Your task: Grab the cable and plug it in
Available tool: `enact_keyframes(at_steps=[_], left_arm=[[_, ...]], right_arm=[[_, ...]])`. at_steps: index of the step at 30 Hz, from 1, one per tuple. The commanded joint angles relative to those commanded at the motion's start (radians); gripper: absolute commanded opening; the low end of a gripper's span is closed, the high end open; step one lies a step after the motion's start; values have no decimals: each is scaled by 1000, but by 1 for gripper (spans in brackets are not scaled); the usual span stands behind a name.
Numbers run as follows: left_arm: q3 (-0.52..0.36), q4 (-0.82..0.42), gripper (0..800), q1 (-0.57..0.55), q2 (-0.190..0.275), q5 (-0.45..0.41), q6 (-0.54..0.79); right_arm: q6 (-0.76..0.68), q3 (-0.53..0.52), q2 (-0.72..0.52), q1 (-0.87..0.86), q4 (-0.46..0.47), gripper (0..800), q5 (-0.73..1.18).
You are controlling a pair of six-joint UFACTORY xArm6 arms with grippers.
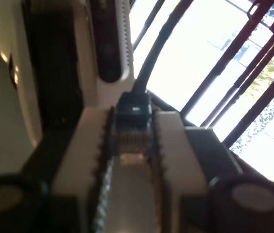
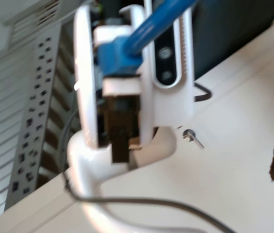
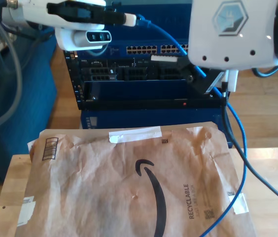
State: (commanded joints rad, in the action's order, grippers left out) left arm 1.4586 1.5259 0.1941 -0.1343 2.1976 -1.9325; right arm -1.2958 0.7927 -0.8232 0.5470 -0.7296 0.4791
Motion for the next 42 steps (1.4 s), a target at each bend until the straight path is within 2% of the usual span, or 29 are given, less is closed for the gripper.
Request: enact_keyframes(at_steps=[11, 29, 42], left_arm=[[-5, 44, 3, 20, -35, 37, -58], [-8, 94, 8, 20, -38, 92, -52], [-3, 92, 11, 20, -35, 86, -52]], right_arm=[[2, -51, -35, 5, 0, 787, -72], [2, -58, -34, 26, -2, 782, -89], [3, -12, 52, 75, -2, 781, -138]])
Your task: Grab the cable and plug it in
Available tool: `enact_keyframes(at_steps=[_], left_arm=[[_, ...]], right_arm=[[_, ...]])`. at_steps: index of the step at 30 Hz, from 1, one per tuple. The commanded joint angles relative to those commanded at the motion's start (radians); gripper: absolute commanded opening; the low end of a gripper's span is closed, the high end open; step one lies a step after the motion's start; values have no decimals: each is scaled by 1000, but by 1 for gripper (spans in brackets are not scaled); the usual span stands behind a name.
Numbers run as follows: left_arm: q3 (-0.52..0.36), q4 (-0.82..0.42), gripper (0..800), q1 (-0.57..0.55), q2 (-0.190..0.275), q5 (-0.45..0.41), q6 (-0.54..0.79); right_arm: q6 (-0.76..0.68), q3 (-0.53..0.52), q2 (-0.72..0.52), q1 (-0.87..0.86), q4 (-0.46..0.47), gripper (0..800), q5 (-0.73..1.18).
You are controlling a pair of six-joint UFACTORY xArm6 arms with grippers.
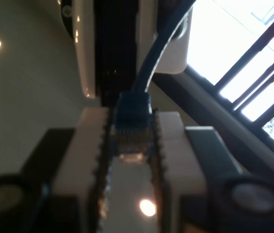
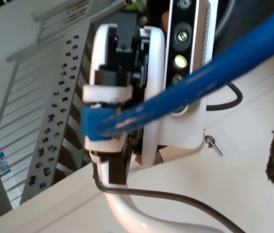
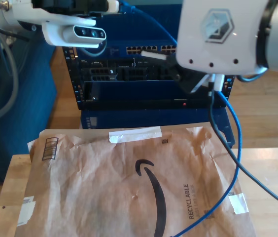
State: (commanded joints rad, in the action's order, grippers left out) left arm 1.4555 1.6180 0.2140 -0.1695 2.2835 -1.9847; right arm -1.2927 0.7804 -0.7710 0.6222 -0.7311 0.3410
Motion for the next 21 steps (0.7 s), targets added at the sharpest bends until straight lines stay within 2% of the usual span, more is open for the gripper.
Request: enact_keyframes(at_steps=[9, 11, 15, 21], left_arm=[[-2, 0, 13, 0, 0, 2, 0], [-2, 0, 13, 0, 0, 2, 0], [0, 2, 13, 0, 2, 0, 0], [2, 2, 13, 0, 2, 2, 0]], right_arm=[[-2, 14, 26, 18, 0, 727, -38], [-2, 15, 32, 26, 0, 683, -49], [-5, 15, 48, 63, 0, 527, -98], [-6, 12, 49, 64, 0, 450, -112]])
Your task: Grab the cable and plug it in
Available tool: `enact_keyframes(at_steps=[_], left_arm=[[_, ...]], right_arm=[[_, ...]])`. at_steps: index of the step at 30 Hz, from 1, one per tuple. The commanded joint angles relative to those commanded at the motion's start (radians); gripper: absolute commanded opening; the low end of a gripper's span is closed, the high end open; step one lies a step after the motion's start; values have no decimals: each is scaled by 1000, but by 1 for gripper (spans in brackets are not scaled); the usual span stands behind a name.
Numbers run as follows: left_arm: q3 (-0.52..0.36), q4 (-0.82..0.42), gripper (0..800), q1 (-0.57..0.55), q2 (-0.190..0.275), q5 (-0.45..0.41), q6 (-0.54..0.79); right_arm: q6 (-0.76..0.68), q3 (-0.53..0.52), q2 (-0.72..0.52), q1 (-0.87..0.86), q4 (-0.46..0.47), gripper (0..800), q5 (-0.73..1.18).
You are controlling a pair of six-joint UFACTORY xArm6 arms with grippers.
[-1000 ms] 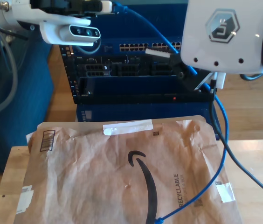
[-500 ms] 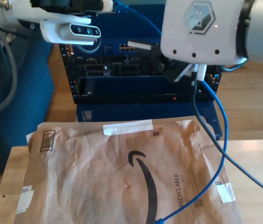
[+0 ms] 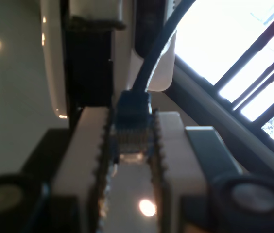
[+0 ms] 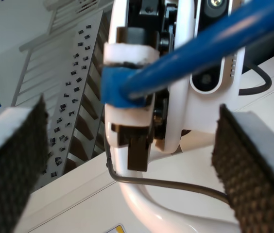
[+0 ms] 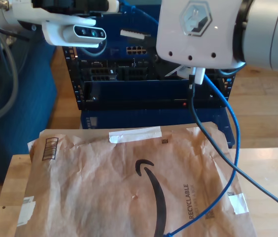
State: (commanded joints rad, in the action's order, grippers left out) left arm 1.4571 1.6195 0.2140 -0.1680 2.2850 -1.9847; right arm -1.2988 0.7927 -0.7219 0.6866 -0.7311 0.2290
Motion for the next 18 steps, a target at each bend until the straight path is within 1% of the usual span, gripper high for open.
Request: enact_keyframes(at_steps=[7, 13, 16, 18], left_arm=[[2, 0, 13, 0, 0, 2, 0], [0, 0, 14, -2, 0, 5, 0], [0, 0, 16, -2, 0, 6, 2], [0, 0, 16, -2, 0, 6, 2]], right_arm=[[0, -9, 0, 0, -2, 393, -8], [0, -9, 2, 0, -2, 383, -8], [-2, -9, 2, 0, -3, 308, -9], [-2, -9, 2, 0, -3, 304, -9]])
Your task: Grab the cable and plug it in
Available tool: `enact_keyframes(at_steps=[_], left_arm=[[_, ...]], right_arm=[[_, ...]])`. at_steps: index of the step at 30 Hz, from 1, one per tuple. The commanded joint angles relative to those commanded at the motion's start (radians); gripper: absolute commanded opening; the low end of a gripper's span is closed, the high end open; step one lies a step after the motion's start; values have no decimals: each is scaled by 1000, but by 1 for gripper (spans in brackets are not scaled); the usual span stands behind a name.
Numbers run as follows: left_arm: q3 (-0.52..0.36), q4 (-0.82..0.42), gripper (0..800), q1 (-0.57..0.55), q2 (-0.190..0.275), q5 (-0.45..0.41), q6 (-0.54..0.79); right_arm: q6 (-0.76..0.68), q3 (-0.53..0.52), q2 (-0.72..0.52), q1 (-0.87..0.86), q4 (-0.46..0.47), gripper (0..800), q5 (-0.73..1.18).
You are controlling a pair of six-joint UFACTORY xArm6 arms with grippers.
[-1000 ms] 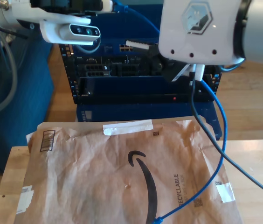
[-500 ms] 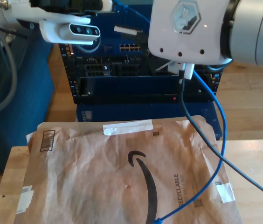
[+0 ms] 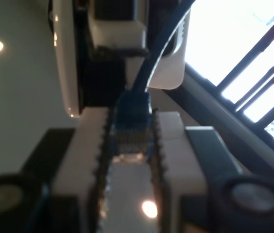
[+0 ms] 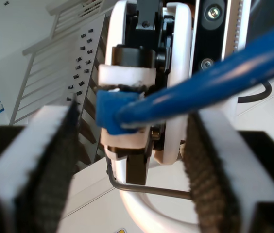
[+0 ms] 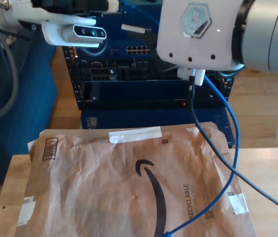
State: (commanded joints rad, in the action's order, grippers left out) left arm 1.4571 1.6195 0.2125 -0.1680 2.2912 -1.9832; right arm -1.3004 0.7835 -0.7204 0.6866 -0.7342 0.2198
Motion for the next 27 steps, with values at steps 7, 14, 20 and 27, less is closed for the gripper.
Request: enact_keyframes(at_steps=[7, 14, 20, 27], left_arm=[[0, 0, 16, 0, 3, 2, 0], [2, 0, 16, 0, 5, 12, 5], [2, 0, 16, 0, 6, 12, 5], [2, 0, 16, 0, 6, 12, 3]], right_arm=[[0, 0, 0, 0, 0, 290, 0], [0, -2, 0, 0, 0, 229, -37], [-2, -2, 0, 0, 0, 225, -38], [-3, -2, 0, 6, 2, 221, -35]])
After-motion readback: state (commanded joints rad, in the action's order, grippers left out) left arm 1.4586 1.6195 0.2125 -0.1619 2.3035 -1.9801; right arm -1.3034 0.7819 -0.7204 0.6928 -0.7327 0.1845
